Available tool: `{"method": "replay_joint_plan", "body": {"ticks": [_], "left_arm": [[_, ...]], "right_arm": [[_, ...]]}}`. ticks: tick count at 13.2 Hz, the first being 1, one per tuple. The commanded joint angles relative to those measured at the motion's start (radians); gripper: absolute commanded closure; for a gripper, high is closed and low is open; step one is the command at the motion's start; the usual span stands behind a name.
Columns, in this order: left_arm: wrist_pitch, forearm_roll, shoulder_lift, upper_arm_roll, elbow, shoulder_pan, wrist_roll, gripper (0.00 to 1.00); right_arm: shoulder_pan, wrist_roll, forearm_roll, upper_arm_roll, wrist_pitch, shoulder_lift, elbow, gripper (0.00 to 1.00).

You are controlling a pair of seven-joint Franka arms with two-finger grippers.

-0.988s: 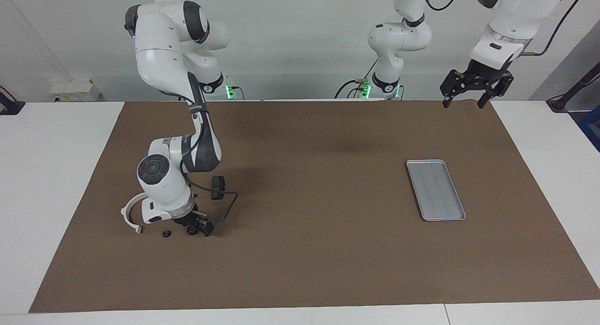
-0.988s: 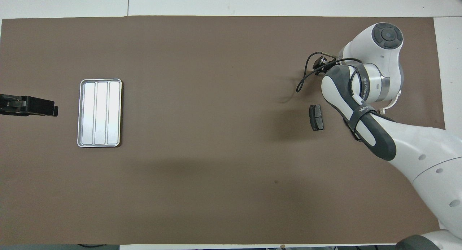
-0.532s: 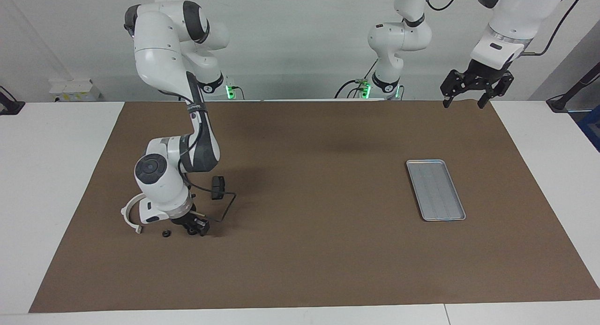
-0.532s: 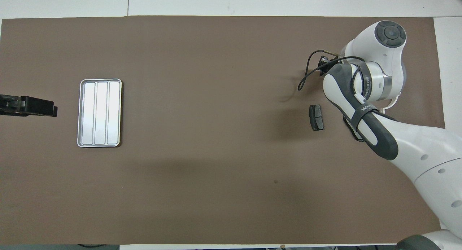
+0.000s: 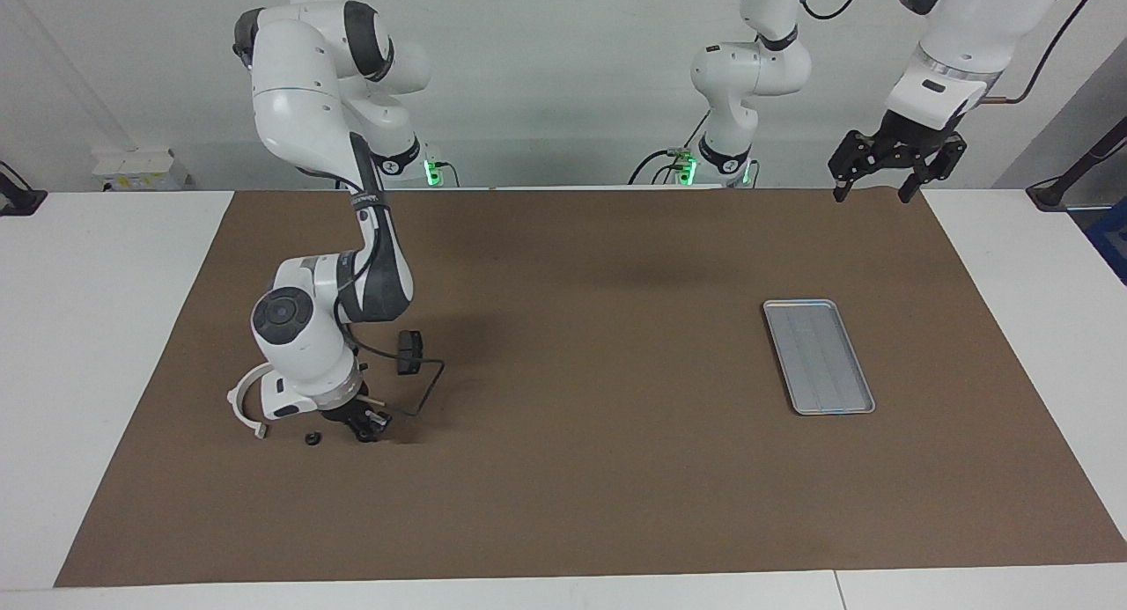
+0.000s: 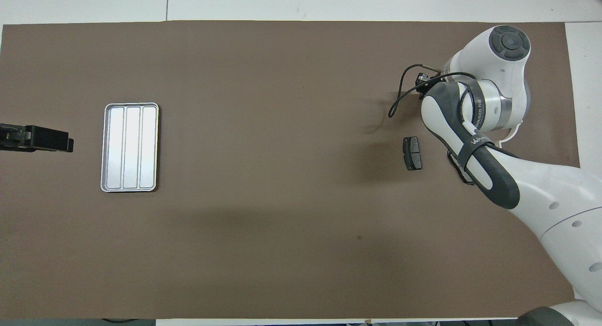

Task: Pick bearing gear from pile to tray
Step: 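Close the right gripper on the bearing gear and lift it, then carry the gear to mid-table with the right gripper while the left gripper approaches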

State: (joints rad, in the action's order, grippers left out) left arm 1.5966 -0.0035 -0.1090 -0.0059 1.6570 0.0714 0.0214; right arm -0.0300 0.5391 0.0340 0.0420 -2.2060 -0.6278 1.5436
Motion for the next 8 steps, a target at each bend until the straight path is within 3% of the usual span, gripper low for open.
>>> {"method": "replay_joint_plan", "body": {"ticks": [1, 3, 5, 8], "left_arm": [[0.034, -0.004, -0.043, 0.001, 0.055, 0.008, -0.006, 0.00], [0.045, -0.001, -0.044, 0.001, 0.066, 0.007, -0.006, 0.00], [0.054, -0.001, -0.047, 0.001, 0.067, 0.007, -0.006, 0.00], [0.062, -0.001, -0.047, 0.001, 0.072, 0.004, -0.006, 0.00]], "right_arm": [[0.013, 0.013, 0.042, 0.007, 0.026, -0.013, -0.013, 1.00], [0.012, 0.001, 0.081, 0.007, 0.131, -0.004, -0.074, 1.00], [0.001, -0.010, 0.110, 0.012, 0.311, 0.019, -0.161, 1.00], [-0.011, -0.008, 0.100, 0.062, 0.491, 0.103, -0.214, 1.00]]}}
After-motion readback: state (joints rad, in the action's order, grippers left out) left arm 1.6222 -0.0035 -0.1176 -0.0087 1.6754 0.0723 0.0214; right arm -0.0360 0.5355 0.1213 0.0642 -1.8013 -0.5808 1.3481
